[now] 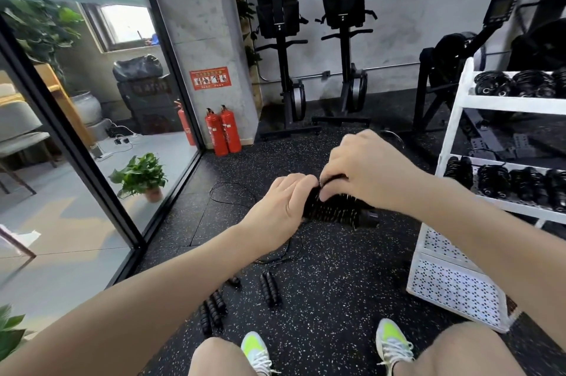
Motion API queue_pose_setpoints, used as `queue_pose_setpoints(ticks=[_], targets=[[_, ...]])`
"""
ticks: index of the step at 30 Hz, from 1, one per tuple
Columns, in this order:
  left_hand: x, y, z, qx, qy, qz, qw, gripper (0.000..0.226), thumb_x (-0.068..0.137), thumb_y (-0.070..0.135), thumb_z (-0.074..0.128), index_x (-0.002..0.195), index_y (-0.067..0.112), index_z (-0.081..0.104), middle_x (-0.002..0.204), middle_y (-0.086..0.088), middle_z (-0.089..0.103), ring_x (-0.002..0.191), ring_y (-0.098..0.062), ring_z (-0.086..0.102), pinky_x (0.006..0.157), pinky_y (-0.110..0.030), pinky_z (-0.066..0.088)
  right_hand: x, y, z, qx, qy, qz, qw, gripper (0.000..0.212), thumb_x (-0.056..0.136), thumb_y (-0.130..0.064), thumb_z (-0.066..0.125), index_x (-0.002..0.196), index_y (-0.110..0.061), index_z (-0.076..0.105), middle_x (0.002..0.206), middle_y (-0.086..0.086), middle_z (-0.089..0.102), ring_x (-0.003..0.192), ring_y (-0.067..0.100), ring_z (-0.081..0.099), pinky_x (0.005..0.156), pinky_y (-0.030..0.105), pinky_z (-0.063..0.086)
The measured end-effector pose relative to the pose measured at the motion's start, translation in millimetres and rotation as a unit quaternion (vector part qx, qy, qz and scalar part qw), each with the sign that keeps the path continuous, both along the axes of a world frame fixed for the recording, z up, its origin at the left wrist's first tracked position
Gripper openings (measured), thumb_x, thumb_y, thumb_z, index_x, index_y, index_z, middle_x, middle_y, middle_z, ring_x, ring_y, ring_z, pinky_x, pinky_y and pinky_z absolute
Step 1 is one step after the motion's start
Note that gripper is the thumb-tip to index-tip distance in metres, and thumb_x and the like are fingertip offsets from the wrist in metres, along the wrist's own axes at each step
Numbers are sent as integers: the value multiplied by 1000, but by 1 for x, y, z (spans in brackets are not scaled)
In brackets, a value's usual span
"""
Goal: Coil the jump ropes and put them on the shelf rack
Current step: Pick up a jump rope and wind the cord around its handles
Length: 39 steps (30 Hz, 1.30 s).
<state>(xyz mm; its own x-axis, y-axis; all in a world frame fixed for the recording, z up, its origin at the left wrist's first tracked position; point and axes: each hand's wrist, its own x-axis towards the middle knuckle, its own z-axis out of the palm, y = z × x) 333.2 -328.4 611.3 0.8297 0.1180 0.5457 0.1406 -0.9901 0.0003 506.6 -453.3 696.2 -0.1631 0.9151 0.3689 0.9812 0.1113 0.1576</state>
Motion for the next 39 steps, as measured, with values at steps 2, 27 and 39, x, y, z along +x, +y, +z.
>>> queue_pose_setpoints(ticks=[2, 27, 39], targets=[[-3, -2, 3, -25, 2, -13, 1000, 54, 91, 5, 57, 138, 11, 30, 128, -24, 55, 117, -33, 46, 102, -47, 44, 16, 9, -5, -3, 82, 38, 996, 30, 89, -65, 55, 96, -44, 76, 92, -21, 67, 99, 9, 53, 101, 42, 34], [44, -21, 8, -607, -257, 100, 745, 43, 89, 1, 60, 126, 22, 53, 101, -8, 72, 77, -17, 72, 83, -47, 62, -22, 21, -52, 1, 511, -100, 854, 20, 98, -25, 52, 100, -30, 71, 79, -5, 74, 76, 12, 70, 75, 32, 56], [40, -25, 15, -734, -234, 32, 637, 43, 106, 48, 47, 116, 9, 61, 84, -5, 66, 63, -15, 58, 71, -35, 48, -26, 9, -42, -47, 563, -91, 820, 38, 96, -49, 45, 95, -23, 71, 84, -7, 77, 86, 16, 73, 88, 33, 54]])
